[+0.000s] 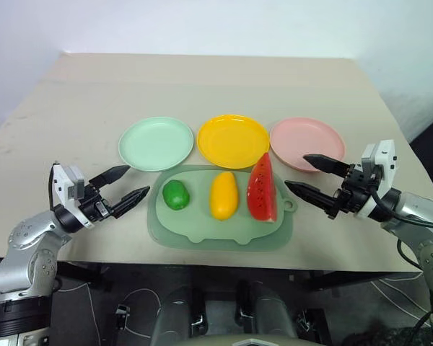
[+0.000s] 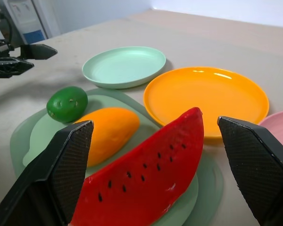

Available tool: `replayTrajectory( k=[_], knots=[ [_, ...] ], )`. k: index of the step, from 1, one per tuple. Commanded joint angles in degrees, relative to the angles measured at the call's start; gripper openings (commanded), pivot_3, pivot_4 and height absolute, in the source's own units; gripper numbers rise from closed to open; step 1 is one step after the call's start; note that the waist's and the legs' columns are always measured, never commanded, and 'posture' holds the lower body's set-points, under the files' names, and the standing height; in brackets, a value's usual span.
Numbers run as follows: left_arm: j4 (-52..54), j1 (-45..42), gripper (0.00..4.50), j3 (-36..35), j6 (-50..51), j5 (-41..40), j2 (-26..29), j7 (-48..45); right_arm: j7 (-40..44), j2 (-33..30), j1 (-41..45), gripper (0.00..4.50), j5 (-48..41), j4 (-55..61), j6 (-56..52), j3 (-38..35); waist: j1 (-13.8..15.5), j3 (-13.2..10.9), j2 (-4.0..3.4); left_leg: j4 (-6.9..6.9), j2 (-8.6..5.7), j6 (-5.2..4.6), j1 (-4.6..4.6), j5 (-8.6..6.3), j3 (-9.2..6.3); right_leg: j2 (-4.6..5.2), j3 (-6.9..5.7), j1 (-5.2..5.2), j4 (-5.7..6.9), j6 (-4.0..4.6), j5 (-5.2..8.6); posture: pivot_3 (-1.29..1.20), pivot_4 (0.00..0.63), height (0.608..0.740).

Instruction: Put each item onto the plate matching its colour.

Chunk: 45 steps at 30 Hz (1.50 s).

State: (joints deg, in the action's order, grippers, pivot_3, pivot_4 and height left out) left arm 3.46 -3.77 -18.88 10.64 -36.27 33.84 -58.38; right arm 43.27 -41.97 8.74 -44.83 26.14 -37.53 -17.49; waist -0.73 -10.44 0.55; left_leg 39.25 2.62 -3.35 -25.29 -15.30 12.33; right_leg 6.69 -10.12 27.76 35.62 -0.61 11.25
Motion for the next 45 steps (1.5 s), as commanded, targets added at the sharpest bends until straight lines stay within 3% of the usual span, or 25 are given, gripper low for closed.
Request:
replayTrajectory(
  k=[1, 10, 14, 19, 29, 36, 40, 45],
  knots=[
    [0.88, -0.12, 4.44, 0.12, -1.90, 0.80, -0.23, -0.08, 0.08, -1.06, 2.12, 4.50, -0.31, 0.01, -0.21, 0.00, 0.02, 0.00, 0.00, 0.00, 0.00, 0.01, 0.00, 0.00, 0.00, 0.00, 0.00, 0.00, 0.00, 0.00, 0.00, 0.00, 0.150, 0.696],
    [-0.06, -0.95, 4.44, 1.32, -2.93, 1.81, -0.87, -0.83, -1.52, -1.44, 2.69, 4.50, 0.41, -0.08, -2.30, 0.40, 0.08, 0.00, 0.00, 0.00, 0.00, 0.06, 0.00, 0.04, 0.00, 0.00, -0.01, 0.00, 0.00, 0.00, -0.01, 0.00, 0.150, 0.696],
    [-0.11, -0.65, 4.44, 2.36, -2.73, 1.97, -1.08, -1.37, -6.66, -1.37, 4.94, 4.50, -7.18, 1.24, -10.46, -2.65, 0.04, 0.00, 0.00, 0.00, 0.00, 0.08, 0.00, 0.05, 0.00, 0.01, -0.01, 0.02, 0.04, 0.02, -0.02, 0.00, 0.150, 0.696],
    [-2.17, -3.11, 4.44, 5.83, -4.11, 3.95, -2.88, -1.69, -14.54, -2.56, 8.50, 4.50, -16.92, 2.82, -18.92, -5.19, 0.07, 0.00, -0.01, 0.00, 0.00, 0.10, 0.00, 0.06, 0.00, 0.01, -0.01, 0.01, 0.04, 0.04, -0.03, 0.00, 0.150, 0.696],
    [-4.45, -5.21, 4.44, 8.52, -5.57, 5.16, -5.44, -1.54, -31.17, -6.31, 22.03, 4.50, -30.08, -4.58, -42.15, -0.29, -0.15, 0.01, 0.00, 0.00, 0.00, 0.13, -0.02, 0.09, 0.05, 0.01, 0.00, 0.08, 0.14, 0.23, -0.16, 0.00, 0.150, 0.696],
    [-2.17, -4.67, 4.44, 7.76, -5.21, 4.65, -5.13, -0.44, -42.42, -1.71, 30.29, 4.50, -34.74, -14.66, -51.87, 4.30, -0.12, 0.01, 0.00, 0.05, 0.00, 0.13, -0.04, 0.10, 0.08, 0.02, 0.00, 0.09, 0.22, 0.13, -0.22, 0.00, 0.150, 0.696],
    [-1.49, -3.83, 4.44, 7.55, -5.12, 4.76, -4.73, -0.15, -50.54, 2.00, 33.30, 4.50, -41.93, -22.26, -52.82, 5.00, -0.20, 0.01, 0.00, 0.05, 0.00, 0.16, -0.03, 0.12, 0.10, 0.02, 0.01, 0.12, 0.32, 0.09, -0.25, 0.00, 0.150, 0.696],
    [-1.04, -3.87, 4.44, 7.70, -4.91, 4.77, -4.76, 0.66, -63.66, 3.45, 34.75, 4.50, -50.04, -26.22, -50.12, 10.94, -0.15, 0.01, 0.00, 0.05, 0.00, 0.22, -0.09, 0.16, 0.16, 0.03, 0.03, 0.28, 0.46, 0.02, -0.28, 0.00, 0.150, 0.696]
  ],
)
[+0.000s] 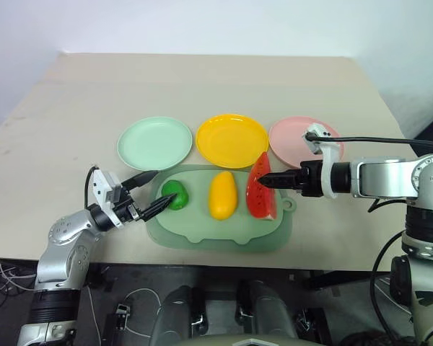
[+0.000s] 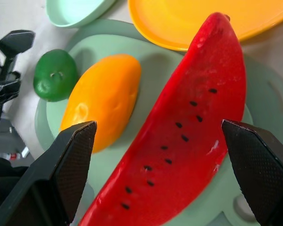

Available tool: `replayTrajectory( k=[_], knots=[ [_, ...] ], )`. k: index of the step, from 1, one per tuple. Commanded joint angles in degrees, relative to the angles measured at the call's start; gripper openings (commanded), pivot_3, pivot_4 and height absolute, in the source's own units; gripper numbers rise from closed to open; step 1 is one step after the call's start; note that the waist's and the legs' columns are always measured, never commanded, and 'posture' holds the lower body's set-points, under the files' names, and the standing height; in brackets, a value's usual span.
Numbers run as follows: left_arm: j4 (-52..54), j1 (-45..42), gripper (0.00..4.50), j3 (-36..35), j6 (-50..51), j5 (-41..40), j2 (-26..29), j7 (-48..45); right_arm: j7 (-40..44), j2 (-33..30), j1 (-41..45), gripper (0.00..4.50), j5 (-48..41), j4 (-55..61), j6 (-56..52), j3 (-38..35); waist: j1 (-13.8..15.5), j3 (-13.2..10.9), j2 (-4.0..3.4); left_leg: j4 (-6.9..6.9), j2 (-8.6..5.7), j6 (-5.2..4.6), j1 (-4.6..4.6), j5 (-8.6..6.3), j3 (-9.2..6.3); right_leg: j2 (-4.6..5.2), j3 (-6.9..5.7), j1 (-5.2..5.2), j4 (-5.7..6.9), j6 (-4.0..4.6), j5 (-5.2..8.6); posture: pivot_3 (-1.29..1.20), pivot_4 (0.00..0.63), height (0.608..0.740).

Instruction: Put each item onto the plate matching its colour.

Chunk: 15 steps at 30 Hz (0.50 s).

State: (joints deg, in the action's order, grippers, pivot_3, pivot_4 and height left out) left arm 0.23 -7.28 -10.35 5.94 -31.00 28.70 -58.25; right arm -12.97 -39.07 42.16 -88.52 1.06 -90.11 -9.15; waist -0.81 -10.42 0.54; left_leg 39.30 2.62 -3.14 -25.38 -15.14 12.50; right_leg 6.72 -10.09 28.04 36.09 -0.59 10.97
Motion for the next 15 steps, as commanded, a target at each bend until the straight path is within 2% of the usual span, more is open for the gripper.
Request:
replayTrajectory(
  k=[1, 6, 11, 15],
  knots=[
    [2.14, -0.49, 4.44, -0.79, -0.20, -0.46, 0.37, 0.64, -9.88, 0.32, 1.25, 4.50, -8.78, -1.52, 3.82, 4.02, -0.11, 0.00, 0.00, 0.00, 0.00, 0.01, 0.01, 0.01, 0.00, 0.00, 0.00, 0.00, 0.01, 0.00, 0.00, 0.00, 0.150, 0.696],
    [1.12, -1.58, 4.44, -1.20, -0.18, -0.53, 0.81, 0.98, -22.62, -1.73, -0.13, 4.50, -19.27, -1.95, 11.07, 12.13, -0.13, 0.00, 0.00, 0.00, 0.00, 0.03, 0.01, 0.02, 0.01, -0.01, 0.01, -0.01, 0.03, -0.01, -0.01, 0.00, 0.150, 0.696],
    [0.17, -1.56, 4.44, -1.69, -0.71, -0.25, 1.02, 1.19, -26.86, -6.05, -0.40, 4.50, -22.93, 0.04, 14.25, 17.32, -0.11, 0.00, 0.00, 0.00, 0.00, 0.02, 0.02, 0.02, 0.03, -0.02, 0.01, -0.02, 0.03, -0.02, -0.01, 0.00, 0.150, 0.696],
    [0.17, -1.37, 4.44, -1.76, -0.82, -0.21, 1.21, 1.04, -26.47, -8.95, -0.69, 4.50, -22.44, 1.64, 15.08, 19.22, -0.12, 0.00, 0.00, 0.00, 0.01, 0.02, 0.03, 0.02, 0.04, -0.03, 0.03, -0.02, 0.04, -0.03, -0.01, 0.00, 0.150, 0.696]
  ],
)
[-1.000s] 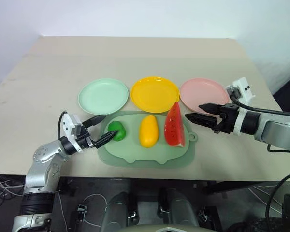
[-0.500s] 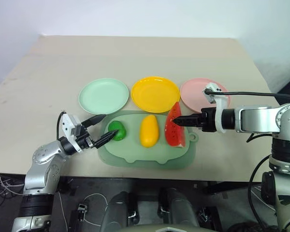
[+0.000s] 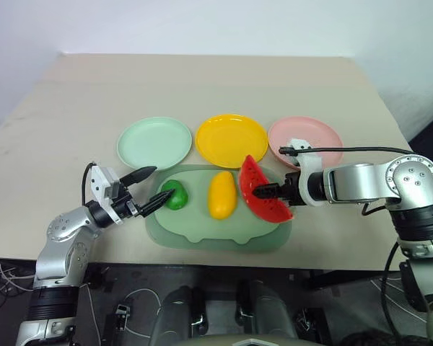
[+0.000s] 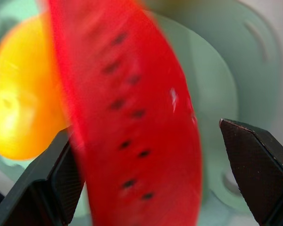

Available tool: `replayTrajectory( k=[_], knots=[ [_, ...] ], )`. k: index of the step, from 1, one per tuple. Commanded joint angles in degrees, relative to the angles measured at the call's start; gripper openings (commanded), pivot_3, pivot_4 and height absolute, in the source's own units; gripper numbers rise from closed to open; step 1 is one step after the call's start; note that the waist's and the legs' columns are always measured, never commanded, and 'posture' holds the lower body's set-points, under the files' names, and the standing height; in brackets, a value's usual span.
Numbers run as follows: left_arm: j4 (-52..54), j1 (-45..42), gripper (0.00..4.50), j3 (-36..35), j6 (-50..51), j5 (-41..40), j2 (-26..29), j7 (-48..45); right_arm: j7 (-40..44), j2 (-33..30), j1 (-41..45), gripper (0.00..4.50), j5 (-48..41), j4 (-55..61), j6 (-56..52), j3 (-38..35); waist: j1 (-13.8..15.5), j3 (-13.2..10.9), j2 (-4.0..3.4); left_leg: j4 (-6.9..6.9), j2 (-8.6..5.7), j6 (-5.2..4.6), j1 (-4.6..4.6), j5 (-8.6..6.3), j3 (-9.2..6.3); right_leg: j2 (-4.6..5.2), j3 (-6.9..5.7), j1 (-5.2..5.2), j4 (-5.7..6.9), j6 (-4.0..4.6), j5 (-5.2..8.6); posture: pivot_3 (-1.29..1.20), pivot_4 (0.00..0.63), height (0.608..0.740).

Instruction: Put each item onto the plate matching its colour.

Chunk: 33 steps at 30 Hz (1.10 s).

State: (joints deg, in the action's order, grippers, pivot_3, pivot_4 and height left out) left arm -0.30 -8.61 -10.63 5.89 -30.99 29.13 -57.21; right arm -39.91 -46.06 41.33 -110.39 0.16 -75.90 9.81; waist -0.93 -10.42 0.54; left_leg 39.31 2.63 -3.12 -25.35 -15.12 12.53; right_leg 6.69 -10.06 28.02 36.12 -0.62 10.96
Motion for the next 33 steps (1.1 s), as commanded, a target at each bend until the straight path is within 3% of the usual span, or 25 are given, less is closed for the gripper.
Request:
replayTrajectory(
  k=[1, 3, 8, 10, 15, 18, 22, 27, 33],
  knots=[
    [0.64, -0.06, 4.48, -1.47, -0.81, -0.16, 0.85, -0.01, 0.92, -2.65, 0.13, 4.31, -0.03, 2.91, 0.89, 0.38, 0.01, 0.00, 0.00, 0.00, 0.00, 0.00, 0.00, 0.00, 0.00, 0.00, 0.00, 0.00, 0.00, 0.00, 0.00, 0.00, 0.150, 0.696],
    [0.41, -0.19, 4.50, -1.44, -0.95, 0.02, 0.94, 0.01, 1.91, -3.62, 0.21, 3.89, 0.86, 3.67, 0.96, 0.68, 0.11, 0.00, 0.00, 0.00, 0.00, 0.00, 0.00, 0.00, 0.00, 0.00, 0.00, 0.00, -0.01, -0.01, 0.00, 0.00, 0.150, 0.696],
    [0.25, -0.44, 4.50, -1.48, -0.91, 0.16, 1.01, 0.06, 4.54, -4.81, 0.05, 2.33, 3.18, 5.46, 1.11, 1.01, 0.13, 0.01, 0.02, 0.00, 0.00, -0.01, 0.03, 0.00, -0.01, -0.01, 0.01, -0.05, -0.03, -0.15, 0.09, 0.00, 0.150, 0.696],
    [0.09, -0.55, 4.50, -1.70, -0.84, 0.16, 0.98, 0.18, 6.17, -5.50, 0.07, 1.98, 3.52, 6.25, 1.29, 0.56, 0.13, 0.01, 0.02, 0.01, 0.00, 0.00, 0.03, 0.00, -0.01, 0.00, 0.01, -0.06, -0.03, -0.20, 0.12, 0.00, 0.150, 0.696],
    [0.51, -0.09, 4.50, -2.04, -0.63, 0.08, 1.20, 0.25, 12.47, -8.45, 2.89, 1.86, 4.93, 4.99, 2.52, -4.06, 0.17, 0.01, 0.02, 0.01, 0.00, -0.01, 0.01, 0.00, -0.01, 0.00, 0.00, -0.03, -0.03, -0.19, 0.11, 0.00, 0.150, 0.696],
    [0.69, 0.10, 4.50, -2.24, -0.57, 0.10, 1.30, 0.40, 16.88, -8.46, 6.54, 1.85, 11.03, -0.76, 4.18, -6.98, 0.09, 0.01, 0.01, 0.02, 0.00, -0.01, 0.01, 0.00, 0.00, -0.01, 0.01, -0.02, -0.03, -0.19, 0.11, 0.00, 0.150, 0.696],
    [0.96, 0.22, 4.50, -2.40, -0.39, -0.03, 1.32, 0.65, 26.86, -7.27, 10.71, 1.85, 26.63, -7.34, 5.54, -5.83, 0.11, 0.01, 0.01, 0.02, 0.01, -0.01, 0.01, 0.00, 0.00, -0.02, 0.01, -0.01, -0.03, -0.20, 0.12, 0.00, 0.150, 0.696],
    [1.41, 0.25, 4.50, -2.67, -0.12, -0.12, 1.45, 1.01, 40.33, -4.08, 16.09, 1.85, 52.82, -19.81, 14.81, 2.77, 0.03, 0.01, 0.01, 0.02, 0.01, -0.01, -0.01, 0.00, 0.04, -0.01, 0.01, 0.03, -0.02, -0.20, 0.12, 0.00, 0.150, 0.696],
    [2.42, 0.79, 4.50, -2.72, 0.15, -0.14, 1.66, 1.44, 52.60, 3.16, 23.66, 1.85, 71.92, -41.97, 24.41, 5.11, -0.27, -0.01, -0.02, 0.01, 0.03, 0.01, -0.05, 0.03, 0.20, -0.04, 0.09, 0.22, 0.12, -0.01, -0.01, 0.00, 0.150, 0.696]
  ],
)
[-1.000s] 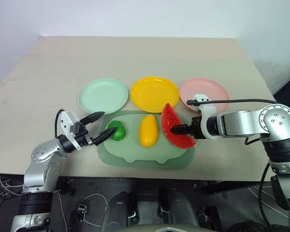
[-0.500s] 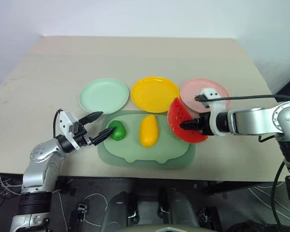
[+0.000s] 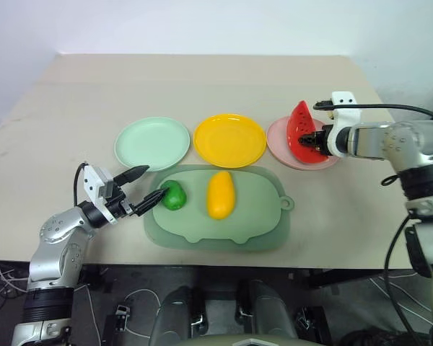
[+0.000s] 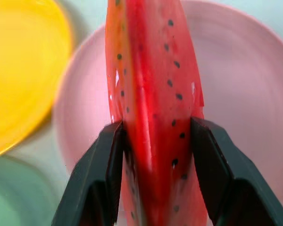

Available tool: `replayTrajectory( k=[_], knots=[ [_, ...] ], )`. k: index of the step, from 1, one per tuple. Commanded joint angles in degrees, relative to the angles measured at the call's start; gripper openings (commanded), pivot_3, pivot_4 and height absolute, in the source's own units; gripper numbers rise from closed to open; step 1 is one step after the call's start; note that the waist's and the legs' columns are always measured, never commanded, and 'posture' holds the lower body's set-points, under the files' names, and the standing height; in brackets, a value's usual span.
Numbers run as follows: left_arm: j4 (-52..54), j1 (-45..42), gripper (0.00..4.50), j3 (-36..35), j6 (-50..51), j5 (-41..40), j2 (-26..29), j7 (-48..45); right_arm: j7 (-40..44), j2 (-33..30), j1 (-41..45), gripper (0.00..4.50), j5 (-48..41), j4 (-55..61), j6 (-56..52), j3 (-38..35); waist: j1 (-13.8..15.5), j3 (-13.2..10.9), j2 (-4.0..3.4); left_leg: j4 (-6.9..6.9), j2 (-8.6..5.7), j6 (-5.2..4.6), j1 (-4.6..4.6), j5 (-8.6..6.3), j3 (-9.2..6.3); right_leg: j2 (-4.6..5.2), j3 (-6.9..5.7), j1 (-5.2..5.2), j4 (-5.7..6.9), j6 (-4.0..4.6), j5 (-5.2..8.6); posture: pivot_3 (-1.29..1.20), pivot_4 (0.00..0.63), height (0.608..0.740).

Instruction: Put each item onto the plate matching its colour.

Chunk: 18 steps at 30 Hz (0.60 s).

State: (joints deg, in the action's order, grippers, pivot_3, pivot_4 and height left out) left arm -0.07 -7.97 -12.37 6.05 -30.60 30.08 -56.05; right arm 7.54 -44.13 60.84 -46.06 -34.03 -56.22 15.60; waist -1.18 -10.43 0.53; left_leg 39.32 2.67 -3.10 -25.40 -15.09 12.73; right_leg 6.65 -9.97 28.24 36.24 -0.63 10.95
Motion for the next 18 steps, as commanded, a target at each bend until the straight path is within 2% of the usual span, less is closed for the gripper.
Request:
replayTrajectory(
  k=[1, 4, 12, 18],
  knots=[
    [2.35, 0.31, 4.50, -1.05, -0.01, -0.53, 0.74, 0.35, 6.53, 2.18, 5.23, 1.85, 10.09, -10.90, 5.93, -0.80, -0.02, 0.00, -0.01, 0.00, 0.01, 0.00, 0.00, 0.00, 0.02, -0.01, 0.00, 0.01, 0.01, 0.00, 0.00, 0.00, 0.150, 0.696],
    [2.78, 0.64, 4.50, -1.13, 0.07, -0.59, 0.89, 0.52, 10.41, 4.12, 7.48, 1.85, 15.97, -16.43, 8.04, -1.41, 0.00, -0.01, -0.02, -0.01, 0.02, 0.01, 0.00, 0.02, 0.03, -0.02, 0.00, 0.02, 0.02, 0.00, 0.00, 0.00, 0.150, 0.696],
    [3.68, 1.49, 4.50, -1.46, 0.46, -0.70, 1.49, 1.05, 16.59, 4.79, 9.00, 4.48, 23.79, -16.64, 8.09, -6.26, -0.06, -0.01, -0.03, 0.00, 0.02, 0.05, 0.01, 0.02, 0.04, 0.02, 0.04, 0.07, 0.07, 0.01, 0.00, 0.00, 0.150, 0.696],
    [3.73, 1.40, 4.50, -1.86, 0.97, -1.18, 1.96, 1.06, 21.14, 0.66, 4.20, 4.48, 23.40, -1.10, 2.64, -12.09, 0.10, -0.02, -0.05, 0.00, 0.02, 0.06, 0.00, 0.02, 0.04, 0.06, 0.06, 0.11, 0.09, 0.01, 0.00, 0.00, 0.150, 0.696]
  ],
)
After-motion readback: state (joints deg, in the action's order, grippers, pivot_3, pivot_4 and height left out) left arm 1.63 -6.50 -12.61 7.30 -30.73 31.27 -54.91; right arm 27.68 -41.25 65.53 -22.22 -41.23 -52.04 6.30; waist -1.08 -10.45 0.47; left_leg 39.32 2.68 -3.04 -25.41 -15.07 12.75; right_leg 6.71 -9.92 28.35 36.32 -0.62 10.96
